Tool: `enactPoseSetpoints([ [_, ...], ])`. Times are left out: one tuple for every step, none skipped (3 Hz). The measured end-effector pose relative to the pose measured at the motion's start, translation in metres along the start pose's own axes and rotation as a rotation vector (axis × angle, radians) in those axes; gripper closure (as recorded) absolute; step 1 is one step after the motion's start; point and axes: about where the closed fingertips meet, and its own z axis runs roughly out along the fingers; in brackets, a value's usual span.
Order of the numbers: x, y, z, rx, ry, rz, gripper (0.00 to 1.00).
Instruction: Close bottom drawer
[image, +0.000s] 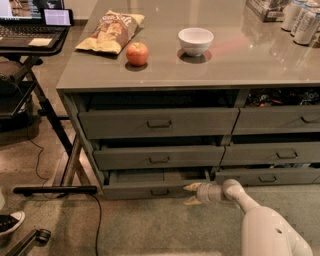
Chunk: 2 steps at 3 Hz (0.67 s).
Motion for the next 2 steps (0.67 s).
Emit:
enactPoseSetpoints([
  [-0.0017,-0.0012,0.0018,0.010,-0.003,-0.006,0.00],
  [-0.0040,0.0066,0.0027,-0.013,-0.014,0.017,0.00],
])
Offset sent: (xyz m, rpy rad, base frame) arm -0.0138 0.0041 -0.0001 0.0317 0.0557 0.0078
